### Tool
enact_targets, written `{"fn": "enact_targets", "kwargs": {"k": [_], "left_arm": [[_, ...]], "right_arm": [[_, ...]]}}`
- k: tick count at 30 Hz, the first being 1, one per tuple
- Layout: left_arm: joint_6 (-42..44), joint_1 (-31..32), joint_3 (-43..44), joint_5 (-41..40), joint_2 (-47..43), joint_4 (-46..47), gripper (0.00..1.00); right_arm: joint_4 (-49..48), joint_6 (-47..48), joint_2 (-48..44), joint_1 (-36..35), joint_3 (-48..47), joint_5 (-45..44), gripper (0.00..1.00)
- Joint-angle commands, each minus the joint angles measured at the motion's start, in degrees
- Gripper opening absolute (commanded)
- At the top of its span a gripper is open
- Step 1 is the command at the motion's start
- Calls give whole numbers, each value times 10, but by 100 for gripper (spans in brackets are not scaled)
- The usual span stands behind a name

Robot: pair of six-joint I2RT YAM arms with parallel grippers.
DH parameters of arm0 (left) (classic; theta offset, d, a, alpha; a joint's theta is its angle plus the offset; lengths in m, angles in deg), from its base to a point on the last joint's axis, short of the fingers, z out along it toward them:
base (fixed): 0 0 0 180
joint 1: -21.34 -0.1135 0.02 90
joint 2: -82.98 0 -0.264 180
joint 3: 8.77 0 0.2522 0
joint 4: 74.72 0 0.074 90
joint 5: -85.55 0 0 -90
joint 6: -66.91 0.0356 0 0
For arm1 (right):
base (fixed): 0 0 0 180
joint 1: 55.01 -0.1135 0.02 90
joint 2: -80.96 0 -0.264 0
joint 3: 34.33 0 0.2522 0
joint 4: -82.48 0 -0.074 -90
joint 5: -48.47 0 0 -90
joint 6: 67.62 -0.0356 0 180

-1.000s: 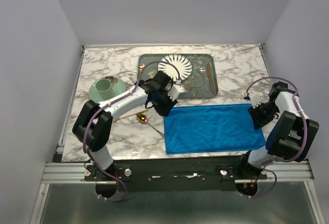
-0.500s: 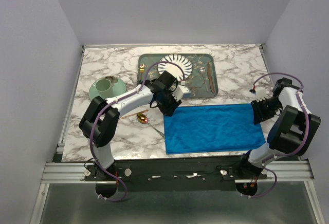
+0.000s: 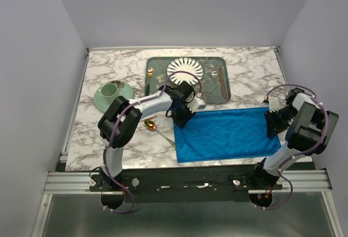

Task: Fold the napkin into a case and place the utensils inside
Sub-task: Smooth out the rectangle-folded napkin at the center of the board.

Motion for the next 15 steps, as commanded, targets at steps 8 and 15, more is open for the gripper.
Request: {"fn": "enact_targets", "kwargs": {"k": [8,15], "left_arm": [[-6,-12,24,9,-35,-16,37],[13,32,-29,2,-126,-13,44]], "right_arm": [[30,-1,-78,17,-39,15,42],[67,17,-91,117,-45,11,44]]}}
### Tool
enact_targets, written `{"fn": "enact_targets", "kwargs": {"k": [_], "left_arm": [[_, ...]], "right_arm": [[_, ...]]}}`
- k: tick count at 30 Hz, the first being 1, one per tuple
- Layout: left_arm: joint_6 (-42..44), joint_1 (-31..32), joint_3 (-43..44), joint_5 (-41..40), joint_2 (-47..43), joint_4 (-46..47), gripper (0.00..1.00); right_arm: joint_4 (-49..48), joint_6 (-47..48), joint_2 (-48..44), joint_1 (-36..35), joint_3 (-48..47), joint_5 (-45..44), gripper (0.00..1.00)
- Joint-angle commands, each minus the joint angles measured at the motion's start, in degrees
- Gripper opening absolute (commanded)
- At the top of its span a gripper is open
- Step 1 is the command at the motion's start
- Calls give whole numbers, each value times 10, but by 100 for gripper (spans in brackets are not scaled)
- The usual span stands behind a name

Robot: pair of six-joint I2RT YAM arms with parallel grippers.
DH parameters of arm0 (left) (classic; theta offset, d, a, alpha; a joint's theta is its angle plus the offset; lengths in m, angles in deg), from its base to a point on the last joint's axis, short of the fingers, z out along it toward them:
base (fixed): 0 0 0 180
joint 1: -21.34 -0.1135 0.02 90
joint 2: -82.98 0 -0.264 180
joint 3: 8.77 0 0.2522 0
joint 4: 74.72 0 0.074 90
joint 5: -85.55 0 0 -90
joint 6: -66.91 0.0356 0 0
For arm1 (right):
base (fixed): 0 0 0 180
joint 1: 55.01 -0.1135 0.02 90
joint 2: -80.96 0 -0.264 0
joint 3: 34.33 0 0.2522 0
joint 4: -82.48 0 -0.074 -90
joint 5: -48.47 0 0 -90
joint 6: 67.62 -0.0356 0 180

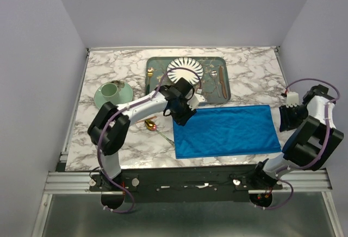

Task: Fold the napkin into a case and place the utensils inside
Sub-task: Smooth out the rectangle-folded napkin at the center of the board.

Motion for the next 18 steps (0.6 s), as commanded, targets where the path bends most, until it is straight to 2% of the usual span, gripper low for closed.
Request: {"fn": "enact_targets", "kwargs": {"k": [1,8,18], "left_arm": [[18,39,-46,10,-82,-4,44],[43,89,-108,-24,-158,-8,45],[29,103,-119,-31,-180,-21,45]], "right_arm": [[35,13,10,60,2,5,44],[9,-15,26,69,41,14,40],[-19,-14,75,80,60,-1,36]]}}
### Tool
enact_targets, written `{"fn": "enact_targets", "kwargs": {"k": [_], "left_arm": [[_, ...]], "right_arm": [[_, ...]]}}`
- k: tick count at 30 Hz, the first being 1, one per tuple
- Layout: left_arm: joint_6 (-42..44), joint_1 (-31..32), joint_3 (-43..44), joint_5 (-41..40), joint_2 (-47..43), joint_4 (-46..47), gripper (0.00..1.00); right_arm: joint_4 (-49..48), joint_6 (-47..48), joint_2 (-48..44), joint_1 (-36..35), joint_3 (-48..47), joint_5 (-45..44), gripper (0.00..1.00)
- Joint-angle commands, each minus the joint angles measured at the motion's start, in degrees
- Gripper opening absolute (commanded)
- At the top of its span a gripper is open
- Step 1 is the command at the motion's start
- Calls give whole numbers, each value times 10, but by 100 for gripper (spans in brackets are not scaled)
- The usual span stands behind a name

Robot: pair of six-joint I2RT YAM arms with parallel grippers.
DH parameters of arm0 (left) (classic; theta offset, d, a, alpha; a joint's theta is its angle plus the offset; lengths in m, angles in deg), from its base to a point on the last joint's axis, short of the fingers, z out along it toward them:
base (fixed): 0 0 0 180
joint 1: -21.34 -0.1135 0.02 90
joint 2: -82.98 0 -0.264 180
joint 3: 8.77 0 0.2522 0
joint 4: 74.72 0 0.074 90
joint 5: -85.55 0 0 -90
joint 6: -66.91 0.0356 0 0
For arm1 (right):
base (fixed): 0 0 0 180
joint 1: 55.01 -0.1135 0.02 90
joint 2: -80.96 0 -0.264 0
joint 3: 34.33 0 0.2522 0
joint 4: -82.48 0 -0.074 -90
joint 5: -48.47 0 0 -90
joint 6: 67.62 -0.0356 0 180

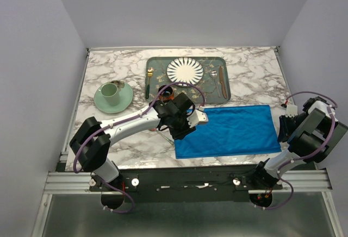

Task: Fold the napkin into a case and place the utensils inside
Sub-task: Smooth out the rectangle-folded napkin at the center of the board.

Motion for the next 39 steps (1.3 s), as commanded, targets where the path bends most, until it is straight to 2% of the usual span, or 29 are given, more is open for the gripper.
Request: {"fn": "enact_targets", "kwargs": {"k": [1,24,27,36,39], "left_arm": [[-1,5,-6,-13,-21,-5,45],[-7,6,-7,-9,-20,0,45],[-7,6,-7,-8,-20,0,45],[-6,6,-7,-10,-18,1,45],[-7,6,-8,-12,-19,2,46]], "right_arm": [[-16,-3,16,9,17,-3,36],[-18,4,35,18,16,-21,35],[-8,6,34,19,14,-11,29],[37,12,7,18,-1,11,2],[42,14,-5,19,-2,10,1]]}}
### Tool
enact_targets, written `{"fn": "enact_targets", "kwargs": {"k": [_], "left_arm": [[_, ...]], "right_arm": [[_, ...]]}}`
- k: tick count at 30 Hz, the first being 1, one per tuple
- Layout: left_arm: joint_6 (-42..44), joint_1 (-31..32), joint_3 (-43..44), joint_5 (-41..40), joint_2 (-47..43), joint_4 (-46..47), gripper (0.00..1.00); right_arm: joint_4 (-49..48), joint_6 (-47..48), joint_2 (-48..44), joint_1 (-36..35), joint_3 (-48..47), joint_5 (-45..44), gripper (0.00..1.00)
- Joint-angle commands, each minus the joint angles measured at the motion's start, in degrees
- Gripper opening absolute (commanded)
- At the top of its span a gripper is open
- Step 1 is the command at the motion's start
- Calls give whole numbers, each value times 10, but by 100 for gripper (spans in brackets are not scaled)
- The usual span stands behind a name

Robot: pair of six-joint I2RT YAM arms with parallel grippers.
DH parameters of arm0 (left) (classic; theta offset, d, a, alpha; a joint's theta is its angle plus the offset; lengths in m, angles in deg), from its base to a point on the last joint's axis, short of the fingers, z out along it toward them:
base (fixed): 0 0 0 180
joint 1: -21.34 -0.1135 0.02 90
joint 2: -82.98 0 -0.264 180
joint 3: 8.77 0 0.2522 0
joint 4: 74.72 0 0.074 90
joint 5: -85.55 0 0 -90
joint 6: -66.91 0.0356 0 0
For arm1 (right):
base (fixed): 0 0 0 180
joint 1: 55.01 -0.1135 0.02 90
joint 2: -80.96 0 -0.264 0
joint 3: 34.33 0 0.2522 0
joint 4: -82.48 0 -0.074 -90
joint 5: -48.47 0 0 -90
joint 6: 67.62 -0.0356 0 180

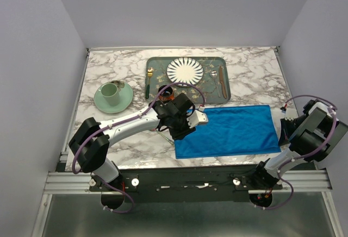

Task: Fold the napkin into a case and place the utensils inside
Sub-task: Smooth out the rectangle-folded napkin at the center of the board.

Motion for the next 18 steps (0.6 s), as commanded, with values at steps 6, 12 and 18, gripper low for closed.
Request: {"fn": "enact_targets", "kwargs": {"k": [6,12,18], "left_arm": [[4,2,-21,-6,-26,0,45],[18,2,-40,-14,-39,-2,45],[29,2,-51,-20,-45,-5,43]], "right_arm": [[54,15,-69,5,-21,16,1],[64,29,-95,6,2,0,1],[37,33,-90,10,25,-28,1]]}}
